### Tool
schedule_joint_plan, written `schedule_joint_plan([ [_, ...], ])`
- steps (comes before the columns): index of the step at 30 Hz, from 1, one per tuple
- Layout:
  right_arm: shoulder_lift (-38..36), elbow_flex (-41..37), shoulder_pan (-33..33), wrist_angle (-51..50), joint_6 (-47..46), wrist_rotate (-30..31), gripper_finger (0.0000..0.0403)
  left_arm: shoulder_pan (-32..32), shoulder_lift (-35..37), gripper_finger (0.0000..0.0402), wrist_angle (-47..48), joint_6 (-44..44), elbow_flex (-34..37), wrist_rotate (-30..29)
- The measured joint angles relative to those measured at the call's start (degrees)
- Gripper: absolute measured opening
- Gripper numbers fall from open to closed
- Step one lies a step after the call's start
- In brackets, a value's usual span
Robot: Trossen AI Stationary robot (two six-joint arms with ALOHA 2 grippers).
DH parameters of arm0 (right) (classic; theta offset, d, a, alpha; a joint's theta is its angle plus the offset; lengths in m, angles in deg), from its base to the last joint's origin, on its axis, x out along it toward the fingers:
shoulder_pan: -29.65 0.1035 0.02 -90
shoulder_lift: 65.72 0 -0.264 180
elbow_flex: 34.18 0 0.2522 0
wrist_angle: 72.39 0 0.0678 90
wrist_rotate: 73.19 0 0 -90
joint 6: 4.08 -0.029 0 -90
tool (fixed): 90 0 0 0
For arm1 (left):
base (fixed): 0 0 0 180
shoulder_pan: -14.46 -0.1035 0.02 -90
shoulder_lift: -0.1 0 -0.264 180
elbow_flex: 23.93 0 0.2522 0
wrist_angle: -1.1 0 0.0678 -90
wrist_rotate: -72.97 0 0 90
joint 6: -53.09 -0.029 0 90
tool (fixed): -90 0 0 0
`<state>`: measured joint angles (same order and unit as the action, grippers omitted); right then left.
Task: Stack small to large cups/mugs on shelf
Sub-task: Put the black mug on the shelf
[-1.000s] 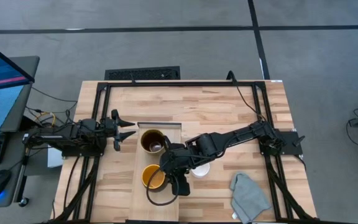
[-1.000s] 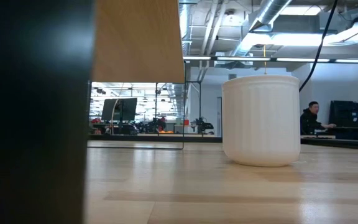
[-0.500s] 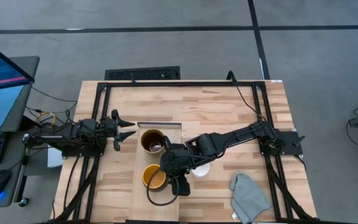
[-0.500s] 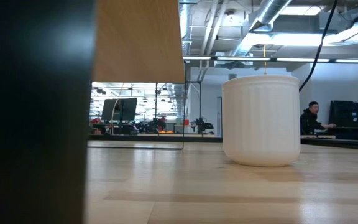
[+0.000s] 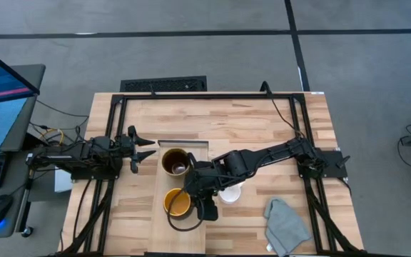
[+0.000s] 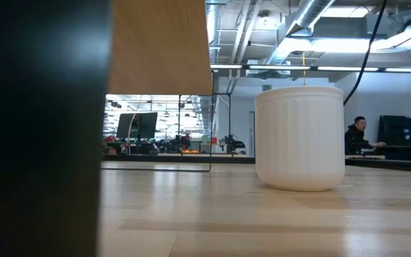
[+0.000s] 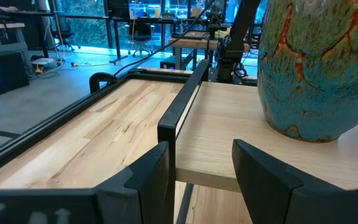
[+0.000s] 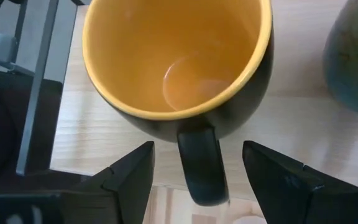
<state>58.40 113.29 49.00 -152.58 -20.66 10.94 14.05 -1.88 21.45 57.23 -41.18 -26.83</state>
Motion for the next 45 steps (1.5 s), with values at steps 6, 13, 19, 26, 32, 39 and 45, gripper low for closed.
schedule_joint_plan([
  [6,0.00,0.00,0.01,-1.10,0.02,1.43,0.0268,-0.01,0.00,0.0169,0.01,0.00,0.00,0.00],
  [13,0.00,0.00,0.80,-1.10,-0.07,1.33,0.0268,-0.01,-0.01,0.0169,0.02,0.00,0.00,0.00],
  [19,0.00,0.00,1.38,-1.12,-0.55,1.23,0.0268,-0.01,0.01,0.0169,0.02,0.00,0.00,0.00],
  [26,0.00,0.00,1.53,-1.01,-1.89,1.19,0.0268,-0.01,0.00,0.0169,0.01,0.01,0.00,0.00],
  [32,0.00,0.00,1.55,-1.10,-2.08,1.19,0.0268,-0.01,0.00,0.0169,0.04,0.11,0.00,0.44],
  [39,0.00,0.00,1.65,-1.27,-3.68,-0.18,0.0268,-0.01,-0.01,0.0169,0.04,0.17,0.00,0.44],
  [45,0.00,0.00,1.95,-1.27,-4.02,-0.30,0.0268,-0.01,0.01,0.0169,0.04,0.17,0.00,0.46],
])
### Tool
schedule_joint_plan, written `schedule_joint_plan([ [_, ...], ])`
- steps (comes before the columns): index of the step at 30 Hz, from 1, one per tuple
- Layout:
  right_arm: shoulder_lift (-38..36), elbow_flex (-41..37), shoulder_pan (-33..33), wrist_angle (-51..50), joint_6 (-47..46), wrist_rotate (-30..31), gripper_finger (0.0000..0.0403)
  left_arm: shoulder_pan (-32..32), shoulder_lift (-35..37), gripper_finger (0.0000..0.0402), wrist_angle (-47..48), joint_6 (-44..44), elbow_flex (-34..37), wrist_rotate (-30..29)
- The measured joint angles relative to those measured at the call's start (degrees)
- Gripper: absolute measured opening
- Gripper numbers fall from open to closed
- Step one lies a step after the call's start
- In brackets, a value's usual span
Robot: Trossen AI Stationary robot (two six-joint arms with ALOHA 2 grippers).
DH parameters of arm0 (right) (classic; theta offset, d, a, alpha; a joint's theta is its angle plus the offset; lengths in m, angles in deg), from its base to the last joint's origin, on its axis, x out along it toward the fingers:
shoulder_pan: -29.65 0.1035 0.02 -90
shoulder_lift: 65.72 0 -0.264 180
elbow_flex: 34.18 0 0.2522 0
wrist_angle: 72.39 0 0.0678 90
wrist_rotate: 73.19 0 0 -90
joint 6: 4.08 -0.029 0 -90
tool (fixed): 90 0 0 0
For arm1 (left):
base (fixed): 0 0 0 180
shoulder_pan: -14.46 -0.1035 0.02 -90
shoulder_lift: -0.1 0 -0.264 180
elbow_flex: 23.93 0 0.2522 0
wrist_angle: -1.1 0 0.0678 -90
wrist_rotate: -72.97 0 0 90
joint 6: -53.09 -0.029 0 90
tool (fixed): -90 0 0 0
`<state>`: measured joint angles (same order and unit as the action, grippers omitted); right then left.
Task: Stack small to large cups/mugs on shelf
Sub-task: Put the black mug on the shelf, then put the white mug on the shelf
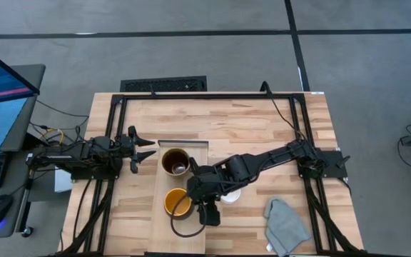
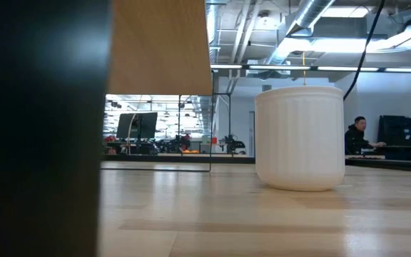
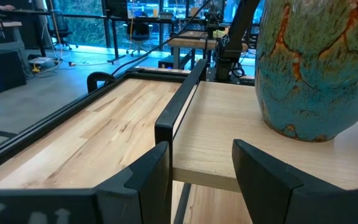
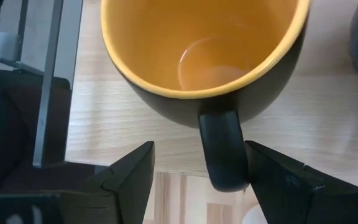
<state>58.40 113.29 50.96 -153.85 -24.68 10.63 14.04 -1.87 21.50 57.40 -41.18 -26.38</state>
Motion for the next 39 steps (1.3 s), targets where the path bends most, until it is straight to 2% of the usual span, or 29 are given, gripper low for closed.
schedule_joint_plan([
  [9,0.00,0.00,-0.44,-0.04,1.33,2.04,0.0268,0.01,-0.01,0.0169,0.00,0.00,0.00,0.00],
  [24,0.00,0.00,-1.43,-1.84,1.51,1.74,0.0268,0.00,0.00,0.0169,0.00,0.02,0.00,-0.02],
  [34,0.00,0.00,-1.43,-11.50,1.53,1.50,0.0268,0.01,-0.02,0.0169,0.00,0.02,0.00,-0.02],
  [39,0.00,0.00,-1.42,-22.10,0.15,1.57,0.0268,0.02,0.00,0.0169,0.00,0.00,0.00,0.01],
])
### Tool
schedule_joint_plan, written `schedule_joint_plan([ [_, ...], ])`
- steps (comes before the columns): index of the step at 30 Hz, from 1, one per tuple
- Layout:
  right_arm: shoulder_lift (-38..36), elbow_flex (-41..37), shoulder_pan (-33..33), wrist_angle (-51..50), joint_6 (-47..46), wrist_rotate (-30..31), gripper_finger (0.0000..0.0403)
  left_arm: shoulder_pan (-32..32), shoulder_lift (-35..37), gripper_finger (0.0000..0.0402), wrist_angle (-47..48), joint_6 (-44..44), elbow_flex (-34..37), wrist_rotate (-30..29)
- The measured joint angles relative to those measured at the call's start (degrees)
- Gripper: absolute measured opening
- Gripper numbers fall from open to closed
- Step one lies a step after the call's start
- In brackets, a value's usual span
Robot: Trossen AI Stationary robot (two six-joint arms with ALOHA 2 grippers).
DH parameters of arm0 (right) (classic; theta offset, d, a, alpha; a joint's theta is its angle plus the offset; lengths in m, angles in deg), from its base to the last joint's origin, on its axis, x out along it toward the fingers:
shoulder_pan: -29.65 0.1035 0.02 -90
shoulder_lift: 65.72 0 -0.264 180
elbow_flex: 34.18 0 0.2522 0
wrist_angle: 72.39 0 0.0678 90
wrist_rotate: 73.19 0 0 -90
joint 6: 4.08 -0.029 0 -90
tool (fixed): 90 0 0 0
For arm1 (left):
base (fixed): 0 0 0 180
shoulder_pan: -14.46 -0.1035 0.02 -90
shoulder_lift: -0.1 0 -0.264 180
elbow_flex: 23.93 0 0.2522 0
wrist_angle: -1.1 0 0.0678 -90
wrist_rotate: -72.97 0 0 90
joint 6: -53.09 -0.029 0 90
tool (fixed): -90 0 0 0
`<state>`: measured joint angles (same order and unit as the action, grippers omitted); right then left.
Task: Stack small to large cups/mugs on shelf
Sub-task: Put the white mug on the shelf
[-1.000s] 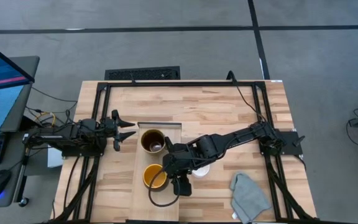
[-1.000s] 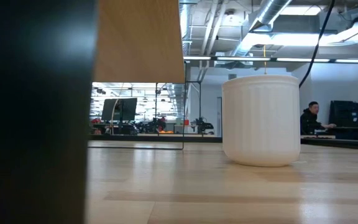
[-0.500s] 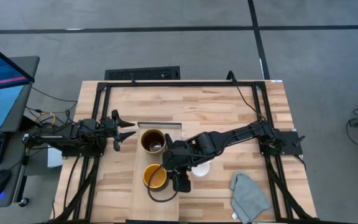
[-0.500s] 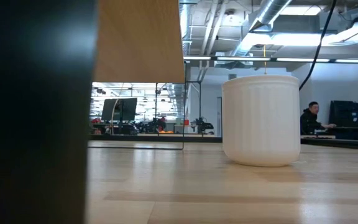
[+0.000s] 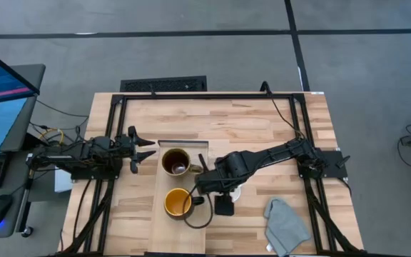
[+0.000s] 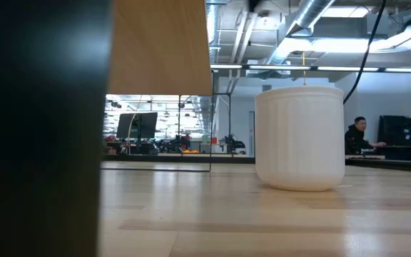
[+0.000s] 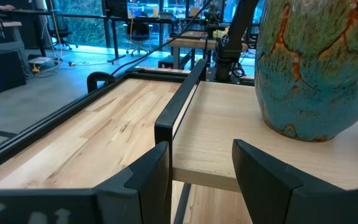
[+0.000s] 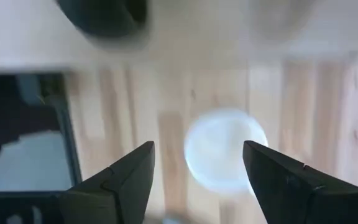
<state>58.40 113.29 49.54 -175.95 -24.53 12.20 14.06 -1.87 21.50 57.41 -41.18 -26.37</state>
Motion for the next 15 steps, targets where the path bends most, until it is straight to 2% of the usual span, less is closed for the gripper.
schedule_joint_plan([
  [3,-0.04,-1.21,0.41,0.88,0.68,2.41,0.0268,-0.02,0.00,0.0169,0.07,0.02,-0.02,0.58],
  [5,-0.04,-1.96,1.16,0.96,3.84,5.53,0.0268,0.00,-0.02,0.0169,0.15,0.01,-0.02,1.16],
  [9,-0.76,-4.35,2.27,-0.16,4.49,13.23,0.0268,-0.01,-0.02,0.0169,0.17,0.02,-0.02,1.54],
  [15,-3.58,-5.64,3.50,-0.36,5.44,17.63,0.0268,-0.01,-0.02,0.0169,0.17,0.02,-0.02,1.55],
])
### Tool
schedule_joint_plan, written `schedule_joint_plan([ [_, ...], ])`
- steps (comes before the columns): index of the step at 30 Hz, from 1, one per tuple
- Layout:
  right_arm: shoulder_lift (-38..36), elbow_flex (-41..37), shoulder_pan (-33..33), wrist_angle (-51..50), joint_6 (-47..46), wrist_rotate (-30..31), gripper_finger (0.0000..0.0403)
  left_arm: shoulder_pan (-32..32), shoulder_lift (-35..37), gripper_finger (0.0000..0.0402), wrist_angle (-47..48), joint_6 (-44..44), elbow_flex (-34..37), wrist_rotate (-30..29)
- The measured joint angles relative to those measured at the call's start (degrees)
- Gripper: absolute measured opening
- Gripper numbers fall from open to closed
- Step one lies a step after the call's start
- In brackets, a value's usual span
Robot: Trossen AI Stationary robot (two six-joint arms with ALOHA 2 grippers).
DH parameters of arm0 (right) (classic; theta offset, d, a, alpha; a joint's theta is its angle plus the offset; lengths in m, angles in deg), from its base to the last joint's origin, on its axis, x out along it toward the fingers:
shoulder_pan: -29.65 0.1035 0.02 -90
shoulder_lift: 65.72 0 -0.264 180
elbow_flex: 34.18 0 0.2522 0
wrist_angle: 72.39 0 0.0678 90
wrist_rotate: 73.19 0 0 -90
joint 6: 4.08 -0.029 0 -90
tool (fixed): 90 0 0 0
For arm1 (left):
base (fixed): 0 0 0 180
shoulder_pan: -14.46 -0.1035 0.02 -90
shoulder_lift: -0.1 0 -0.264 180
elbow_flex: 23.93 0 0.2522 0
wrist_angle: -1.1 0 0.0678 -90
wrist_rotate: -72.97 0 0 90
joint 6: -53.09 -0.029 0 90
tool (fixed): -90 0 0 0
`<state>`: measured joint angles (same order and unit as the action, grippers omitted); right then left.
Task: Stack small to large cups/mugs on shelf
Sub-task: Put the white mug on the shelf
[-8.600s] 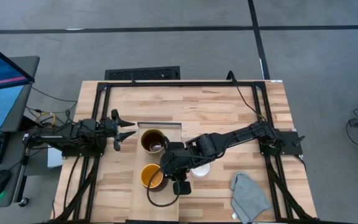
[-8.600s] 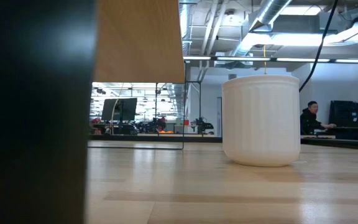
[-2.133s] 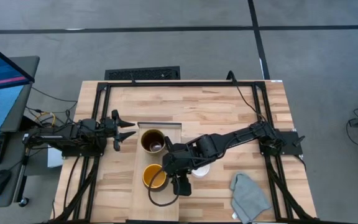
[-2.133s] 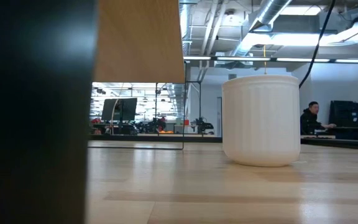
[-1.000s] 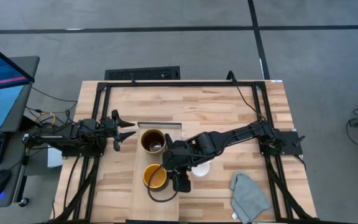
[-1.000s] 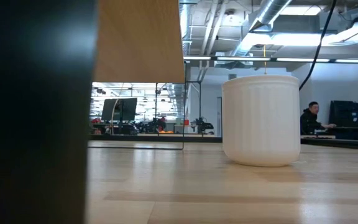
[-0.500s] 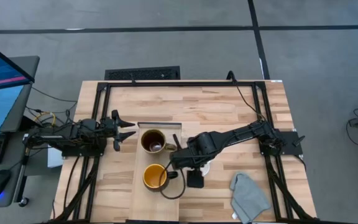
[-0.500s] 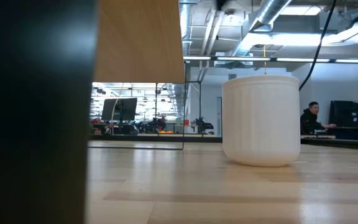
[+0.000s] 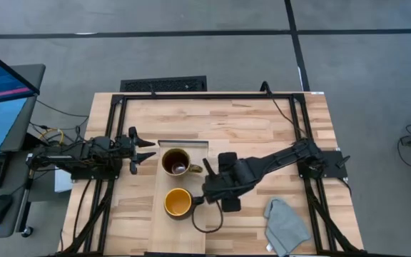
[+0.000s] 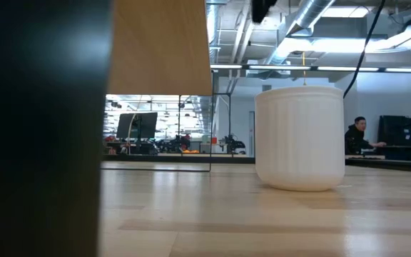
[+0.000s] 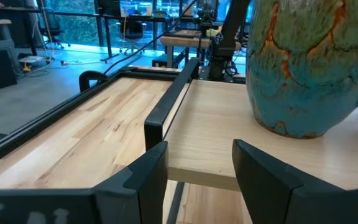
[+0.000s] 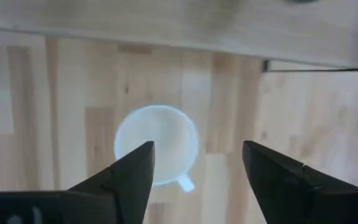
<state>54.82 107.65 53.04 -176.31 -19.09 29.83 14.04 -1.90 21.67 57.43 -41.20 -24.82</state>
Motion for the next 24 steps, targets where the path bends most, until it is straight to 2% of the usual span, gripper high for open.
schedule_joint_plan([
  [15,-13.15,-0.94,1.42,0.47,1.21,14.27,0.0268,0.02,0.00,0.0169,-0.02,-0.63,0.00,0.00],
  [19,-21.27,-7.94,1.25,2.23,0.35,18.64,0.0268,0.00,0.00,0.0169,-0.02,-0.59,0.00,-0.02],
  [24,-35.74,-25.43,1.99,13.23,0.03,22.91,0.0268,0.00,0.00,0.0169,-0.04,-0.50,0.00,-0.04],
])
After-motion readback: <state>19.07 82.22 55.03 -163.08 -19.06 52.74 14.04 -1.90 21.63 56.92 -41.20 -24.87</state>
